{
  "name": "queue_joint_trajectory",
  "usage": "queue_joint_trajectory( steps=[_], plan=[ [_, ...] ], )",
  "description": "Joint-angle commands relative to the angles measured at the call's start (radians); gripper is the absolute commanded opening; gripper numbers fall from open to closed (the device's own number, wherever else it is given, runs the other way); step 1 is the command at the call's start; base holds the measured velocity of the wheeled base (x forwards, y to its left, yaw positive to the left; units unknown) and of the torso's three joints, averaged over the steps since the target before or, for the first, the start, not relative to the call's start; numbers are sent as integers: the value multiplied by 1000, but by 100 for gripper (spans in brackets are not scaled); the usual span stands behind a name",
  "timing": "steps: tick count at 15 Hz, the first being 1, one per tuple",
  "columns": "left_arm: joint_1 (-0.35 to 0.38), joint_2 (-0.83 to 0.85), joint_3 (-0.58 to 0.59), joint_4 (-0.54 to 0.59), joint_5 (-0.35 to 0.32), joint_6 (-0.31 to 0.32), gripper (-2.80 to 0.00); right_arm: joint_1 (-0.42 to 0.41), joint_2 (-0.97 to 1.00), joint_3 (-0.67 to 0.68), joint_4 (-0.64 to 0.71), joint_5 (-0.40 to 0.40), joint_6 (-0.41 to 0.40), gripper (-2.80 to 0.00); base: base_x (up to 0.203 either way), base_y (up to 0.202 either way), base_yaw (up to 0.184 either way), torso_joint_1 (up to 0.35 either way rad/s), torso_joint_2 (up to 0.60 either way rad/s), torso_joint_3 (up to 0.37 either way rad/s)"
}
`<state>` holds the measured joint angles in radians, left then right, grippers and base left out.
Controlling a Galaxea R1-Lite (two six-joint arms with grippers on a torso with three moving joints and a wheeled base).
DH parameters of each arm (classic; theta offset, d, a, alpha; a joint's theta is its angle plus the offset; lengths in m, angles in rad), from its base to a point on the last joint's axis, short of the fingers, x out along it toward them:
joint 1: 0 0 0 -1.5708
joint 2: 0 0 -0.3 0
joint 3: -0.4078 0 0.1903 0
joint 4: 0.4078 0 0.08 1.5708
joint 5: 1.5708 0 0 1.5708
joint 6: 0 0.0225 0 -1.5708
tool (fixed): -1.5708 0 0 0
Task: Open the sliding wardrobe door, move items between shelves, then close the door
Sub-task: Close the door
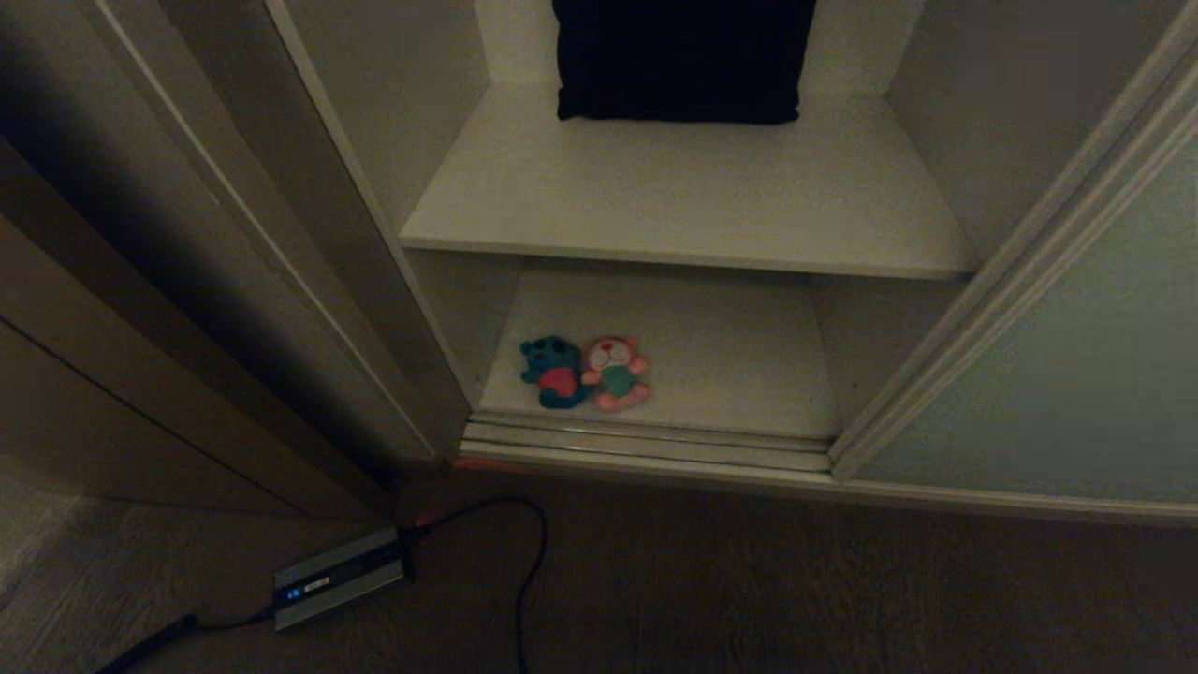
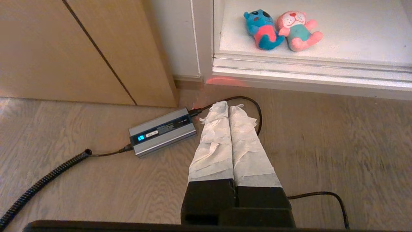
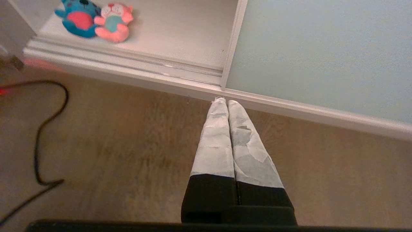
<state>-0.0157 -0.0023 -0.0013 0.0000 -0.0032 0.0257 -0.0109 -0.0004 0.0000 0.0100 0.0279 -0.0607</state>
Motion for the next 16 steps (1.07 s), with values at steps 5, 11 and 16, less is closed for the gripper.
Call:
queue_joint_trajectory(
  steps=[5,11,16],
  plan=[
    [0,1,0,-2,-1,0,-280,0,1,-16,6,-5,0,-280,0,0,0,0,0,0],
    [0,1,0,0,0,0,-280,4,181,-528,392,-52,45,-280,0,0,0,0,0,0],
    [0,1,0,-2,-1,0,-280,16,504,-881,470,-69,203,-280,0,0,0,0,0,0]
  ],
)
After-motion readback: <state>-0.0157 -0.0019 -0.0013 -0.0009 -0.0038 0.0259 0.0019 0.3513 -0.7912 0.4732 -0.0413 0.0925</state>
